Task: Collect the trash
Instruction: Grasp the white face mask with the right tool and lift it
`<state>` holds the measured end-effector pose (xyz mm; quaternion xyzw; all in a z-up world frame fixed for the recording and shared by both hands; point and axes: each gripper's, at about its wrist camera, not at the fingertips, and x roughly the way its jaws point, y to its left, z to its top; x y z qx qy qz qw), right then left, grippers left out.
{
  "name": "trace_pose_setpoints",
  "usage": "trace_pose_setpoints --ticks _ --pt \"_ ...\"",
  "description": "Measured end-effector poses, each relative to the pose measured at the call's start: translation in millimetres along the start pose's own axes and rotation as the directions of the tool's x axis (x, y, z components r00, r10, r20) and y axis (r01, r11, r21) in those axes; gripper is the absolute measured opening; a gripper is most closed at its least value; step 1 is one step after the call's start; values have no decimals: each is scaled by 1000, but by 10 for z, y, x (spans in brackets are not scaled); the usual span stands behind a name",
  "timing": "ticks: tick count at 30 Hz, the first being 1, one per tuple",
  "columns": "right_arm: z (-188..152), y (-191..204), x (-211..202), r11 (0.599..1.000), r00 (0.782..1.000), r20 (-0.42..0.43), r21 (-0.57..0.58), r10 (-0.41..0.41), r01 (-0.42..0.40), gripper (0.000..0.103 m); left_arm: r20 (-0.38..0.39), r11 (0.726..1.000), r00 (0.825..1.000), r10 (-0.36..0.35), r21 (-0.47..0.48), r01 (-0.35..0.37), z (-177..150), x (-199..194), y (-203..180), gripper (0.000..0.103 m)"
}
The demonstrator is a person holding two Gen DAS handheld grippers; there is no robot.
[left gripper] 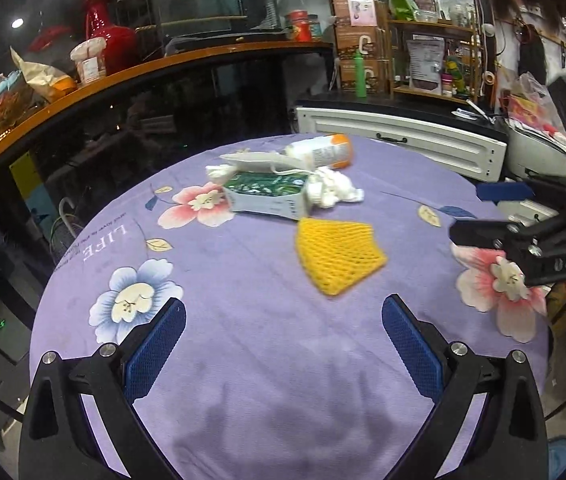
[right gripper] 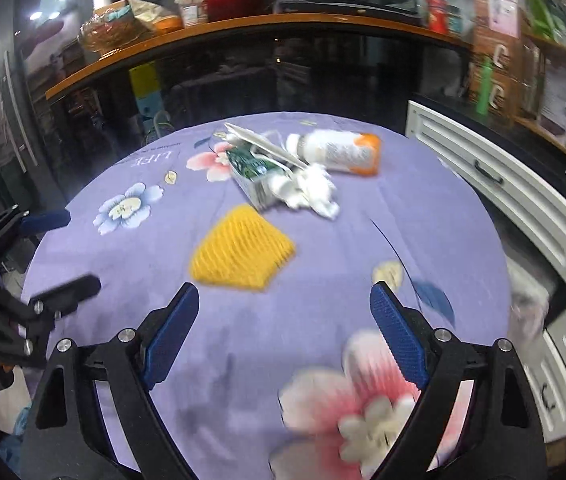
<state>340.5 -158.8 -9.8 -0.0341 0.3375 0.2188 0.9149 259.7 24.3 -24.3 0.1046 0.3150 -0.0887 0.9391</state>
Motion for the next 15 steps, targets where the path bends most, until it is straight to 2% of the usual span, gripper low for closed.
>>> trace_pose_setpoints --ticks 7,10,15 --pt "693 324 729 980 998 24 -189 -66 69 81 -24 999 999 42 -7 -42 105 335 445 97" --pt "896 422 1006 961 995 30 -255 -100 104 71 -49 999 998 28 -45 -30 150 512 645 97" --pt "1122 559 1452 931 990 21 -338 -141 139 61 -72 995 997 16 -94 -23 249 787 892 97"
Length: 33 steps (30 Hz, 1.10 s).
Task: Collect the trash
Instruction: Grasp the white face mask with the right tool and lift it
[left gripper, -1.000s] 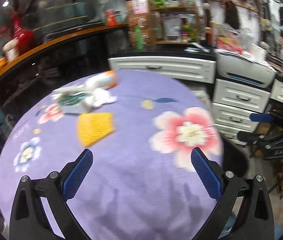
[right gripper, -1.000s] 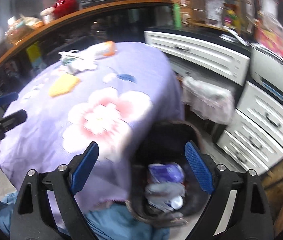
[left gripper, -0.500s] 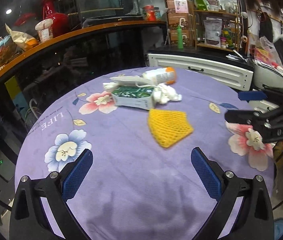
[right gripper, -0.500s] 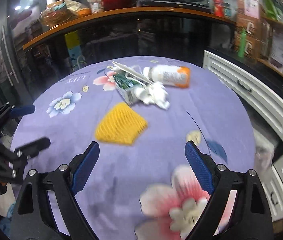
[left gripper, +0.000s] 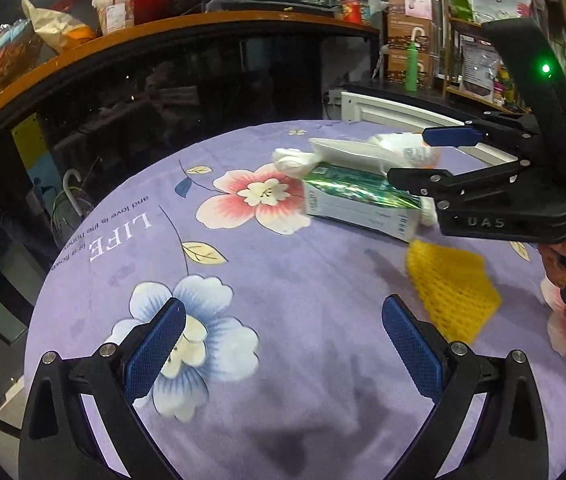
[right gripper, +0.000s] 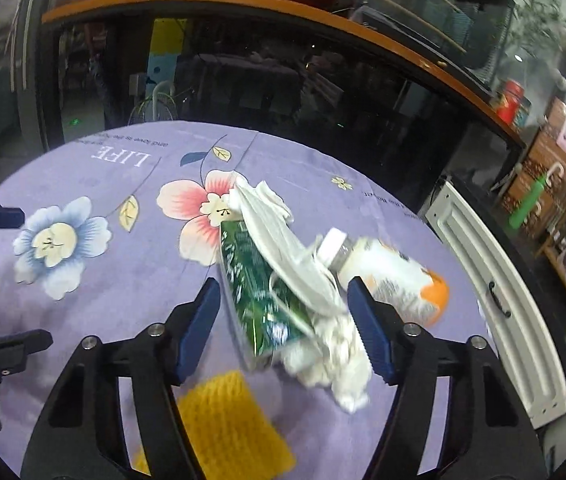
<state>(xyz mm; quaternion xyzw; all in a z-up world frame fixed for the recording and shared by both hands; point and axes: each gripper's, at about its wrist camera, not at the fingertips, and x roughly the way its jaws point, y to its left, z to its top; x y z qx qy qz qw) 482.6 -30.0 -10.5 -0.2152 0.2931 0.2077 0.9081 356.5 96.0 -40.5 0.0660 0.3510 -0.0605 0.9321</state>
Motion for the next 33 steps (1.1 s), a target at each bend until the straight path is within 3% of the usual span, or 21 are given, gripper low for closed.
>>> trace_pose_setpoints --ticks 4,6,8,11,17,24,30,33 --pt "118 6 252 999 999 -20 -35 -29 29 52 -8 1000 1000 3 3 -3 108 167 89 97" --pt "154 -15 313 999 999 -27 -40 -38 37 41 -11 1000 1000 -3 -11 3 145 230 116 97" --pt "160 -49 352 998 999 -32 -48 -36 34 15 -12 999 1000 -8 -35 7 177 275 151 97" --pt "153 -93 305 998 999 -8 -48 -42 42 9 -7 998 999 -47 -52 47 188 264 93 97" --pt "119 -217 -22 999 998 57 -9 -38 39 7 -4 996 997 -75 38 75 128 160 -312 97" --pt "4 -383 -659 999 991 125 38 -37 33 6 -16 982 985 -173 79 174 28 -27 -752 97" --pt "-290 -543 -1193 996 990 134 84 -37 26 6 -57 970 977 -206 121 211 -5 18 -1147 97" --pt "-475 -643 -1404 993 990 133 119 -40 24 6 -93 968 975 -204 130 215 -17 140 -1292 90"
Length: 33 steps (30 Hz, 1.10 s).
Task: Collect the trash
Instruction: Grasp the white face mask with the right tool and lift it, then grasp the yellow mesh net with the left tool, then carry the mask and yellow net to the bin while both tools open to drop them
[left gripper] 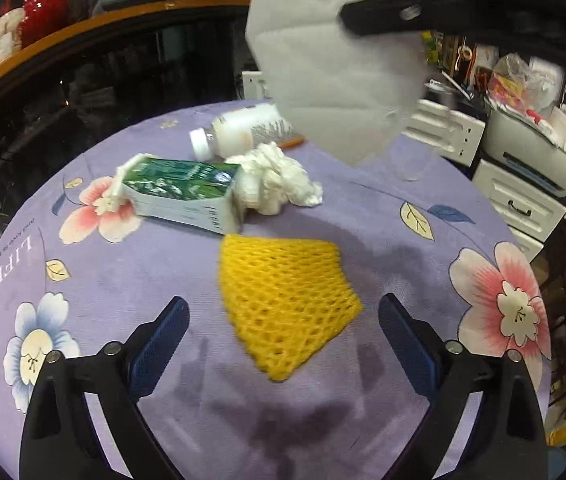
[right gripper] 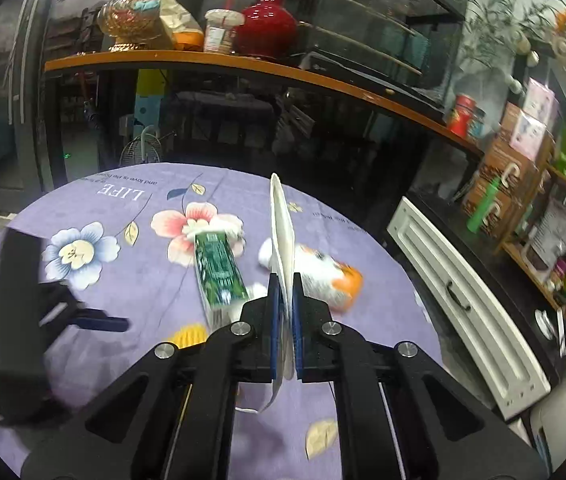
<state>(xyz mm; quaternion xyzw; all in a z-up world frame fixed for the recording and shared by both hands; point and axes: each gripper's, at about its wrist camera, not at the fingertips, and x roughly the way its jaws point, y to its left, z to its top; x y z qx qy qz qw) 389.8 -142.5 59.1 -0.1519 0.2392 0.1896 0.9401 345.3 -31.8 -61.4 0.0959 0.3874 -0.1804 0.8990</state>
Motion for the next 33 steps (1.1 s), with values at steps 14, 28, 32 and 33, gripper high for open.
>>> trace_pose_setpoints --ticks 14,28,32,33 --pt "-746 -442 -681 985 1000 3 173 -22 21 6 -54 997 998 42 -70 -46 -57 162 -127 17" --pt "-1629 -701 -1302 939 998 -27 338 -53 59 6 110 997 994 -2 -70 10 -294 -618 -661 15" --pt "-1898 -790 -1515 923 996 -46 376 -75 87 6 144 997 989 -37 -65 47 -361 -807 -872 15" --pt "-1970 -811 -1572 918 995 -52 386 -81 95 6 153 997 987 -48 -60 58 -376 -855 -934 15"
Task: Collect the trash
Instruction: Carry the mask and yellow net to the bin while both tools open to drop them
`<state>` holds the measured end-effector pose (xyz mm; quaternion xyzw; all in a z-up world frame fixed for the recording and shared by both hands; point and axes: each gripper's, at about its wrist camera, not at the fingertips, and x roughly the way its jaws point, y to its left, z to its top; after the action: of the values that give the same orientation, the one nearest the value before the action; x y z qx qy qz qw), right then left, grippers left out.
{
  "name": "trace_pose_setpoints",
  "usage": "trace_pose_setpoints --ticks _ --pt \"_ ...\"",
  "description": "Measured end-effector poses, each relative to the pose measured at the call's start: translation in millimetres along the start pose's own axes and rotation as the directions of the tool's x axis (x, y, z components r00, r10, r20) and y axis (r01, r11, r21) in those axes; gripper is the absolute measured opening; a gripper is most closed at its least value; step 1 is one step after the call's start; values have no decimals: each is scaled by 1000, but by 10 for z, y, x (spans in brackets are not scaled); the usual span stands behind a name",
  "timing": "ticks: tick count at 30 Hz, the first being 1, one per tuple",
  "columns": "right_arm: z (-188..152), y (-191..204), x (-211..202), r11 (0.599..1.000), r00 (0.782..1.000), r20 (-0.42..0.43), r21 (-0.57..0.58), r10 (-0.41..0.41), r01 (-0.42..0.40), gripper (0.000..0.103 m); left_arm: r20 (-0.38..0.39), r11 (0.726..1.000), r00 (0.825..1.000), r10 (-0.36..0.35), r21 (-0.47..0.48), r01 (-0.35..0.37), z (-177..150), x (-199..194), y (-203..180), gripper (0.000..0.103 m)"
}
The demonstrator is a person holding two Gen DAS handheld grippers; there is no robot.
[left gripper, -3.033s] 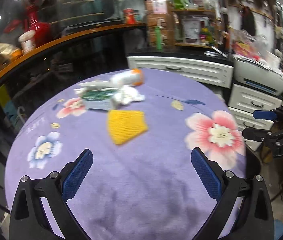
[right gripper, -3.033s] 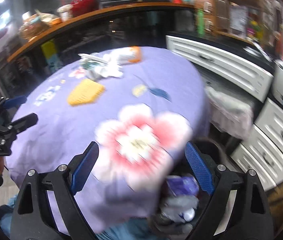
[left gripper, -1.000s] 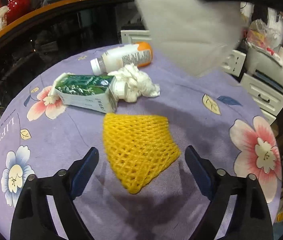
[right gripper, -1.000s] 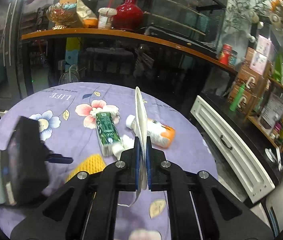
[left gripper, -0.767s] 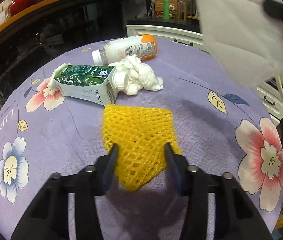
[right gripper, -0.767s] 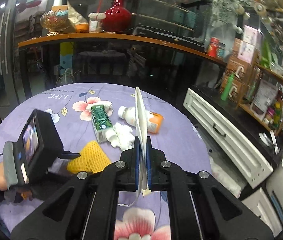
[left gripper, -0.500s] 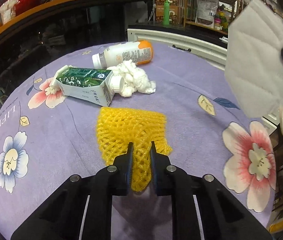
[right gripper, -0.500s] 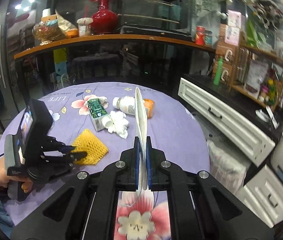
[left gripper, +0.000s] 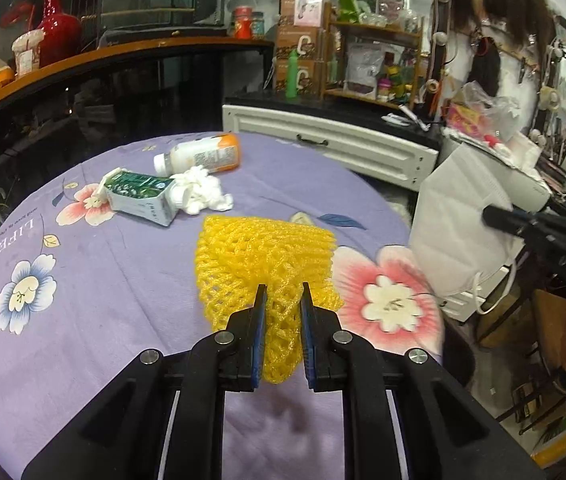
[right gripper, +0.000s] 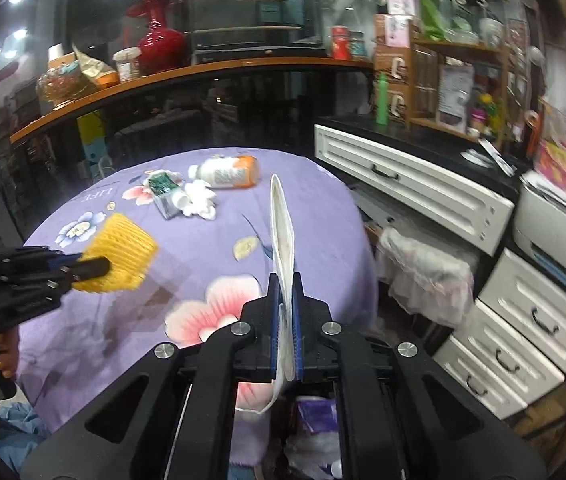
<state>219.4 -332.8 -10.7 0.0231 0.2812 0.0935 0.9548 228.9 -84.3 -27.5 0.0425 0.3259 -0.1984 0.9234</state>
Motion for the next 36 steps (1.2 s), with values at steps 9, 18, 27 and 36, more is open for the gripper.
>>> trace_pose_setpoints --ticks 9,18,27,36 --pt "-541 -367 -208 995 995 -70 64 -71 75 6 52 989 991 -125 86 120 -37 -210 -721 15" --pt "-1058 -607 62 986 979 -186 126 -80 104 6 18 969 980 -200 153 194 -167 -62 -1294 15" --pt "-1438 -742 394 979 959 -272 157 -83 129 7 -40 960 976 -214 178 217 -332 153 -1536 15" --pt "-1706 -869 416 960 945 -301 201 -130 196 69 -108 948 970 -218 212 237 -524 367 -1758 15"
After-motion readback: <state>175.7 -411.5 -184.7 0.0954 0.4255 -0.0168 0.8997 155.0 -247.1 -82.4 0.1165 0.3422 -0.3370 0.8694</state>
